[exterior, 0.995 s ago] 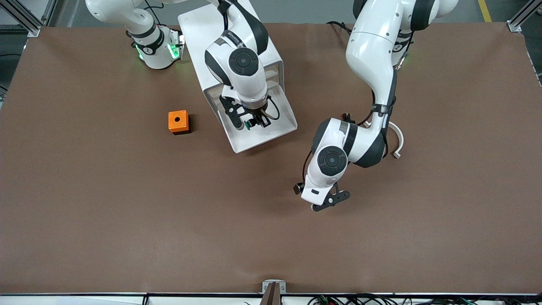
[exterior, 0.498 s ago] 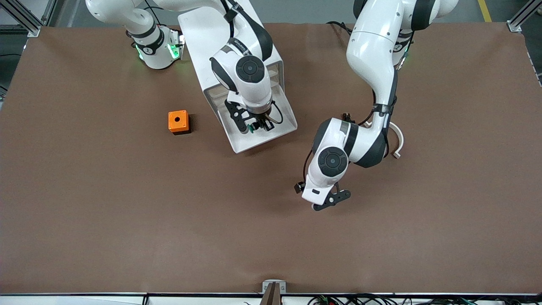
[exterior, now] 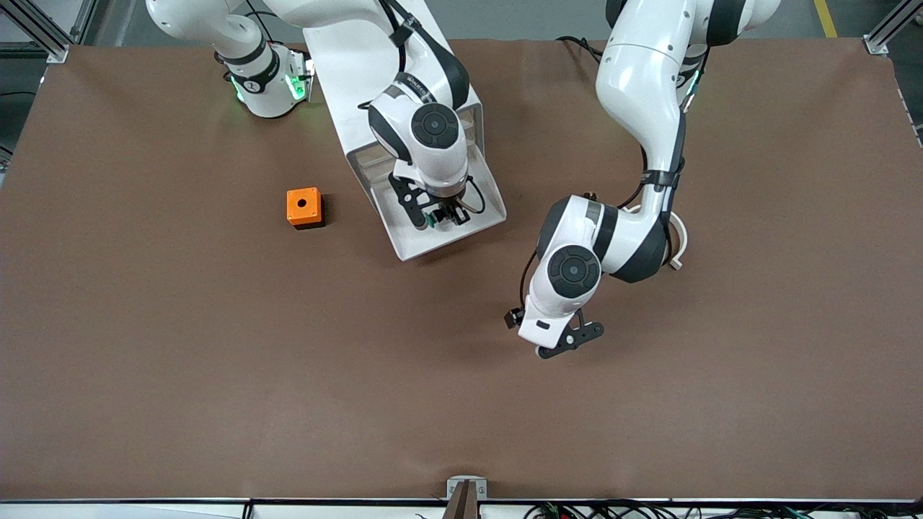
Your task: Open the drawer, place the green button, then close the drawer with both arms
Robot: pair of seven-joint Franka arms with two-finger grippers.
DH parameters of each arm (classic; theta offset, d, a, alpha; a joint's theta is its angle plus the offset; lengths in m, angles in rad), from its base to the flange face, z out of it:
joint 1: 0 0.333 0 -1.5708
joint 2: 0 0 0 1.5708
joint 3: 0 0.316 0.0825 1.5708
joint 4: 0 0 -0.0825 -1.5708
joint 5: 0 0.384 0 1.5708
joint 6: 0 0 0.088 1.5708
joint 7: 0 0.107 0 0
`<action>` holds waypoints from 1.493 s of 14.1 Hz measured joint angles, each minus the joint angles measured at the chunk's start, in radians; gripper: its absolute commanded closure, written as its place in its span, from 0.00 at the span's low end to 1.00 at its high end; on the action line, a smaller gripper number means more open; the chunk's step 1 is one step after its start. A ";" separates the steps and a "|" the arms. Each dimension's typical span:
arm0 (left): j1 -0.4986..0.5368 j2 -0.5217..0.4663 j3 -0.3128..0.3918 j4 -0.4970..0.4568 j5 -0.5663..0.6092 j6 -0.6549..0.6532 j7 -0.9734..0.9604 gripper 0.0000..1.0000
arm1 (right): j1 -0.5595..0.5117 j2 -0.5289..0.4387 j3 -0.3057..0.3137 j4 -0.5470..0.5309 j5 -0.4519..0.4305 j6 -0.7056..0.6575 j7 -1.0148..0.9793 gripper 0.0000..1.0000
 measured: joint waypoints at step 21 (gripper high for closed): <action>0.003 0.000 0.000 -0.005 0.001 -0.004 0.000 0.00 | -0.004 0.056 -0.021 0.031 -0.001 0.003 0.000 1.00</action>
